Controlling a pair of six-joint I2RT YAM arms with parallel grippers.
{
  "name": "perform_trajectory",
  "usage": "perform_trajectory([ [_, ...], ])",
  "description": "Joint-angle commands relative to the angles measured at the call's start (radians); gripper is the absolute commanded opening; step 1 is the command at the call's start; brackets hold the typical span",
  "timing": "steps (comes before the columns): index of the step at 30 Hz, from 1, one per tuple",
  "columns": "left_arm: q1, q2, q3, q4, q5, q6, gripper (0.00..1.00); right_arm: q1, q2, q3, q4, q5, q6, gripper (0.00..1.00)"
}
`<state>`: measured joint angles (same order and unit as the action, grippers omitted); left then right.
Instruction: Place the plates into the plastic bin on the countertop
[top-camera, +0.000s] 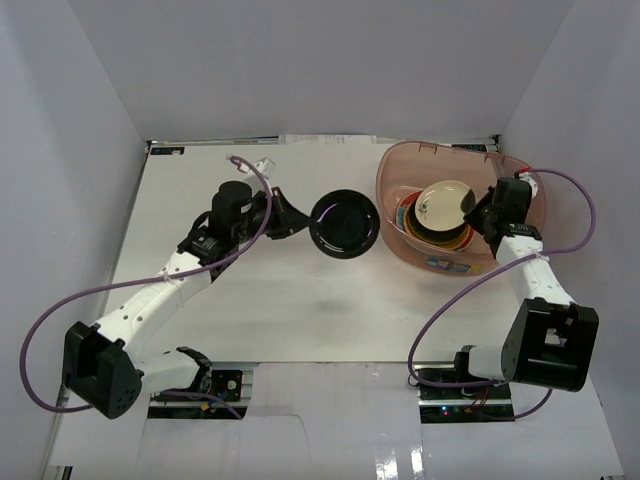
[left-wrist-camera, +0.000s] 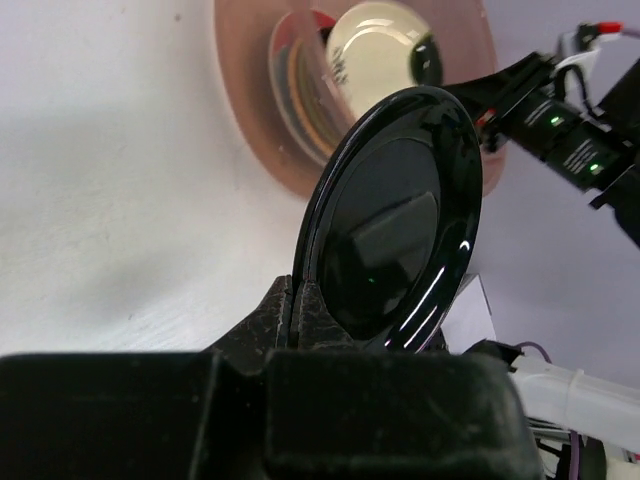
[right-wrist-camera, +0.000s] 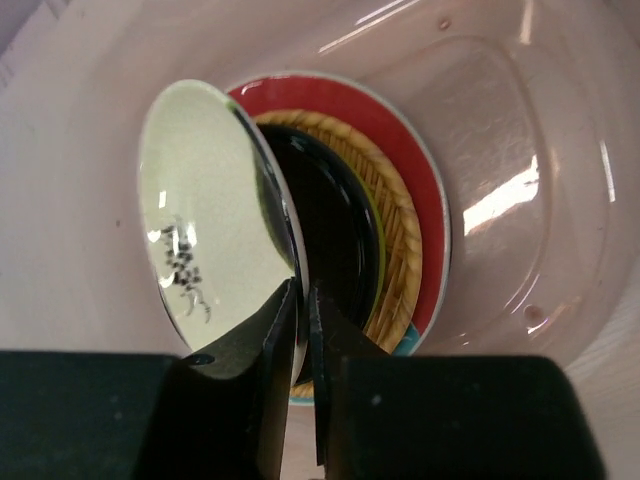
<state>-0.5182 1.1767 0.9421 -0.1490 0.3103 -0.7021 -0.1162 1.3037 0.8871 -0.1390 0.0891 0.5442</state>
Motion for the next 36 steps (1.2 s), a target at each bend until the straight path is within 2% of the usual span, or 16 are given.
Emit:
perform_trajectory([
  [1,-0.034,0.078,0.128,0.039,-0.046,0.018,0.00,0.000,-0.009,-0.011,0.091,-0.084,0.022,0.17],
  [2,-0.054,0.101,0.158,0.039,-0.056,0.021,0.00,0.000,-0.014,-0.010,0.090,-0.121,0.022,0.22],
  [3,-0.060,0.124,0.208,0.039,-0.062,0.026,0.00,0.000,-0.017,-0.007,0.088,-0.132,0.023,0.34],
  [4,-0.069,0.150,0.234,0.039,-0.066,0.027,0.00,0.000,-0.023,-0.007,0.088,-0.144,0.025,0.42],
  [5,-0.081,0.202,0.260,0.037,-0.071,0.029,0.00,0.000,-0.035,-0.007,0.088,-0.144,0.025,0.56],
  [9,-0.098,0.339,0.430,0.014,-0.077,0.026,0.00,0.000,-0.096,0.016,0.076,-0.150,0.049,0.76],
  [19,-0.178,0.746,0.862,-0.083,-0.096,-0.007,0.00,0.000,-0.374,0.208,0.007,-0.138,0.096,0.79],
  [21,-0.201,0.819,0.993,-0.122,-0.093,-0.014,0.00,0.000,-0.399,0.254,-0.014,-0.167,0.089,0.75],
  [22,-0.207,0.857,1.044,-0.142,-0.094,-0.014,0.00,0.000,-0.411,0.253,-0.002,-0.225,0.097,0.67],
  [23,-0.226,0.935,1.146,-0.161,-0.096,-0.013,0.00,0.000,-0.434,0.242,0.006,-0.256,0.106,0.35],
  [24,-0.233,0.974,1.196,-0.178,-0.097,-0.010,0.00,0.000,-0.446,0.233,0.015,-0.285,0.123,0.21],
  [25,-0.243,1.015,1.245,-0.204,-0.088,-0.002,0.00,0.001,-0.460,0.221,0.024,-0.328,0.129,0.10],
  [27,-0.266,1.119,1.369,-0.231,-0.088,0.009,0.00,0.003,-0.492,0.190,0.030,-0.348,0.128,0.08],
  [30,-0.282,1.196,1.437,-0.227,-0.106,0.004,0.00,0.004,-0.521,0.139,0.016,-0.377,0.111,0.08],
  [36,-0.287,1.258,1.457,-0.190,-0.106,-0.019,0.00,0.033,-0.549,0.064,0.018,-0.385,0.086,0.15],
])
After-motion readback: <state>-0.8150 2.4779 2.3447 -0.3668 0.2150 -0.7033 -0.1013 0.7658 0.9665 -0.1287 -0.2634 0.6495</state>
